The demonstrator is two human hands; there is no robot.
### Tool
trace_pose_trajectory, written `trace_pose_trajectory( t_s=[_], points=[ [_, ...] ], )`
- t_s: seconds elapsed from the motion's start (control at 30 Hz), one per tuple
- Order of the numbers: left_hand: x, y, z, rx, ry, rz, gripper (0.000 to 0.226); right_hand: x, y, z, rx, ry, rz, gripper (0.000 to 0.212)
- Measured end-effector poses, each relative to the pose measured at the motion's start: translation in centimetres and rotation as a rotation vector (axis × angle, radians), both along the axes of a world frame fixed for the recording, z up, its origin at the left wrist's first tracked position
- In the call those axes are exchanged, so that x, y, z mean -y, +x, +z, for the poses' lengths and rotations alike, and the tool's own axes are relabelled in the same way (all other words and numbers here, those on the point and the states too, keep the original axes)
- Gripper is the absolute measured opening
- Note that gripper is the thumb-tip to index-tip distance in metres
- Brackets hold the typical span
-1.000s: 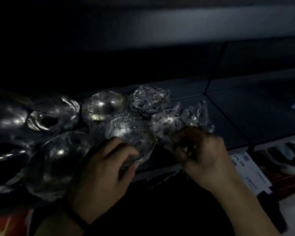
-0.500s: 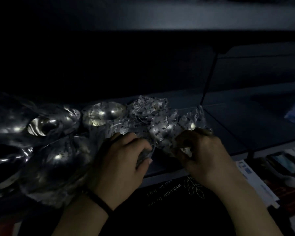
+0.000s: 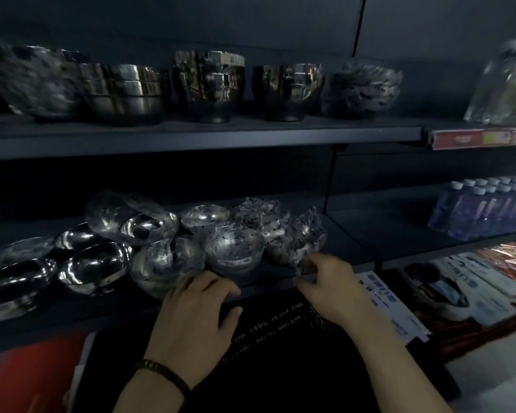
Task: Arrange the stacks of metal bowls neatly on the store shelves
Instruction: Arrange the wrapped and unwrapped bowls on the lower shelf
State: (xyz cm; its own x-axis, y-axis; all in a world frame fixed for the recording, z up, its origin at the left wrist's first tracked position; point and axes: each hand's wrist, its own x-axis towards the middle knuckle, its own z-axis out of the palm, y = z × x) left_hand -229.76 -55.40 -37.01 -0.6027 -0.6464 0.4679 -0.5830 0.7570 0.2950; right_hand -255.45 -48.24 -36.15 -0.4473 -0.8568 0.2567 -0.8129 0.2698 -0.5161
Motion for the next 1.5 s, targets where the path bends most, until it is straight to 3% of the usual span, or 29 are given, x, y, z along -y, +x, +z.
trace_pose_trajectory(
  t_s=[0.23, 0.47, 0.7, 0.8, 1.0, 1.17, 1.33, 1.5],
  points=[
    [-3.1, 0.1, 0.5, 0.085, 0.017, 0.028, 0.019, -2.9, -0.6, -2.9, 0.053, -0.063, 0.005, 0.027],
    [2.3, -3.6, 1.0, 0.146, 0.088, 0.126, 0.038, 1.6, -2.5, -2.0, 0.092, -0.044, 0.026, 0.026],
    [7.9, -5.6, -1.4, 0.056, 0.263, 0.166, 0.045, 5.3, -4.7, -4.7, 0.145, -0.028, -0.099, 0.067],
    [8.8, -6.2, -1.9, 0.022, 0.264, 0.153, 0.038, 7.3, -4.5, -5.1, 0.112, -0.089, -0.071, 0.052],
    [9.7, -6.5, -3.8, -0.057, 0.272, 0.111, 0.032, 9.6, -4.8, -6.0, 0.066, 0.049, -0.116, 0.014],
    [9.9, -7.6, -4.6, -0.087, 0.271, 0.151, 0.030, 9.4, -4.7, -7.2, 0.052, -0.026, -0.136, 0.004],
    [10.0, -8.6, -5.4, -0.141, 0.241, 0.176, 0.008, 9.3, -5.2, -7.9, 0.019, -0.058, -0.171, 0.014],
    [9.6, -8.7, -5.6, -0.145, 0.237, 0.137, 0.008, 8.1, -5.6, -7.8, 0.071, -0.085, -0.174, 0.025]
  ],
)
